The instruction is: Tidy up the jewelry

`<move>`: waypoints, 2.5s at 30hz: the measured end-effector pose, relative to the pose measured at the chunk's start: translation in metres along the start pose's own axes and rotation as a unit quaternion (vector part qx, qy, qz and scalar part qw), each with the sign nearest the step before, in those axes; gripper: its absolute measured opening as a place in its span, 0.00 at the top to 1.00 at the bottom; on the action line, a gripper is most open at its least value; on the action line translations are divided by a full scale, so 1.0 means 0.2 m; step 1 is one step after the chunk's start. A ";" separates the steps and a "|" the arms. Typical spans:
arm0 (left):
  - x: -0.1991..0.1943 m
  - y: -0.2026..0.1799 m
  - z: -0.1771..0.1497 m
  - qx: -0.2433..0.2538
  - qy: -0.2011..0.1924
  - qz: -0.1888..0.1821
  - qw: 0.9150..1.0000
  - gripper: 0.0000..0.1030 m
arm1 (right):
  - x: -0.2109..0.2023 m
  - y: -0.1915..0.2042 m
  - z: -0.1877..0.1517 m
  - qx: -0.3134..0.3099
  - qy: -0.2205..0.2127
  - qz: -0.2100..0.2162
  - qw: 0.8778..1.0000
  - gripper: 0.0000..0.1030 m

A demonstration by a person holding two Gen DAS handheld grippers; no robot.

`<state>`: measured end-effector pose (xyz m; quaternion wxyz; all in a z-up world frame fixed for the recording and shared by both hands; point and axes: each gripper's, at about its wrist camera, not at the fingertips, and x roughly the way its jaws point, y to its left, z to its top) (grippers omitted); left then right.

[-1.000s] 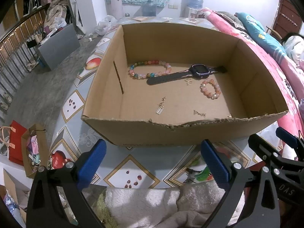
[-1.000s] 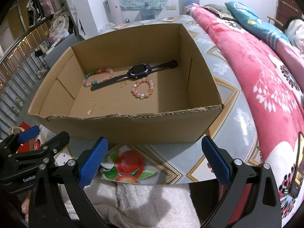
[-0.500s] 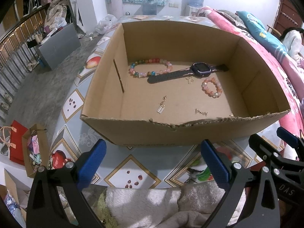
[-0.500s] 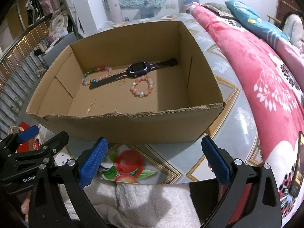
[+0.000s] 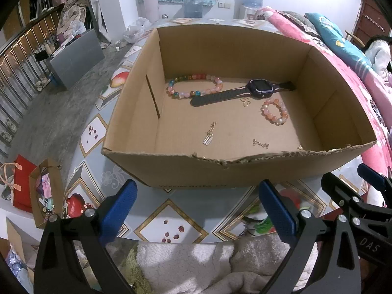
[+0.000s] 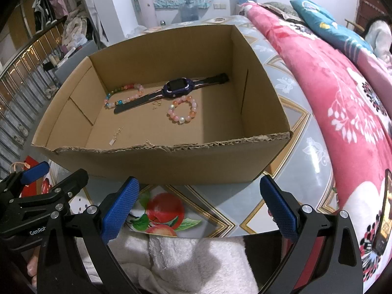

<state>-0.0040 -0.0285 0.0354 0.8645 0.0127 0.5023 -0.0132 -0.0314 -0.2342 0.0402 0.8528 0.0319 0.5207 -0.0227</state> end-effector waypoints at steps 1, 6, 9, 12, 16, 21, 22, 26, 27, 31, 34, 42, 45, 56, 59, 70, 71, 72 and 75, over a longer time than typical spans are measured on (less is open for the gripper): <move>0.00 0.00 0.00 0.000 0.000 0.000 1.000 0.06 | 0.00 0.00 0.00 0.000 0.000 0.000 1.000 0.08; 0.00 0.00 0.00 0.000 0.001 0.001 1.000 0.06 | 0.00 0.00 0.00 -0.001 0.001 -0.001 1.000 0.08; 0.01 0.00 -0.01 -0.001 0.002 0.001 1.000 0.06 | 0.01 0.00 0.00 -0.001 0.001 -0.001 1.000 0.08; 0.01 0.01 0.00 -0.001 0.003 0.002 1.000 0.06 | 0.01 0.00 -0.01 -0.001 0.002 -0.001 1.000 0.08; 0.01 0.00 0.00 -0.001 0.003 0.002 1.000 0.06 | 0.01 0.00 -0.01 -0.002 0.003 -0.002 1.000 0.08; 0.01 0.00 0.00 -0.001 0.003 0.002 1.000 0.06 | 0.01 0.00 0.00 -0.002 0.004 -0.002 1.000 0.08; 0.01 0.00 0.00 -0.001 0.003 0.002 1.000 0.06 | 0.01 0.00 0.00 -0.002 0.003 -0.002 1.000 0.08; 0.01 0.00 0.00 -0.001 0.004 0.002 1.000 0.06 | 0.01 0.00 0.00 -0.002 0.004 -0.003 1.000 0.08; 0.01 0.00 0.00 0.000 0.004 0.002 1.000 0.06 | 0.02 0.00 0.00 -0.002 0.004 -0.003 1.000 0.08; 0.01 0.01 0.00 0.000 0.005 0.002 1.000 0.06 | 0.02 0.00 0.00 -0.002 0.005 -0.003 1.000 0.08; 0.01 0.00 0.00 0.000 0.005 0.003 1.000 0.06 | 0.02 0.00 0.00 -0.002 0.006 -0.004 1.000 0.08; 0.02 0.01 -0.01 -0.001 0.008 0.003 1.000 0.06 | 0.03 -0.01 0.00 -0.003 0.010 -0.005 1.000 0.08; 0.02 0.01 -0.01 -0.001 0.008 0.002 1.000 0.06 | 0.03 -0.01 0.00 -0.003 0.010 -0.005 1.000 0.08; 0.02 0.01 -0.01 0.000 0.008 0.003 1.000 0.06 | 0.03 -0.01 0.00 -0.004 0.010 -0.005 1.000 0.08; 0.02 0.00 0.00 0.000 0.009 0.003 1.000 0.06 | 0.03 -0.01 0.00 -0.004 0.010 -0.005 1.000 0.08; 0.02 0.01 0.00 -0.001 0.009 0.003 1.000 0.06 | 0.03 -0.02 -0.01 -0.003 0.012 -0.004 1.000 0.08; 0.02 0.01 -0.01 -0.001 0.009 0.003 1.000 0.06 | 0.03 -0.02 -0.01 -0.002 0.013 -0.004 1.000 0.08; 0.01 0.00 0.00 0.000 0.009 0.003 1.000 0.06 | 0.03 -0.02 -0.01 -0.002 0.013 -0.004 1.000 0.08; 0.01 0.00 0.00 0.000 0.009 0.004 1.000 0.06 | 0.03 -0.02 -0.01 -0.003 0.012 -0.004 1.000 0.08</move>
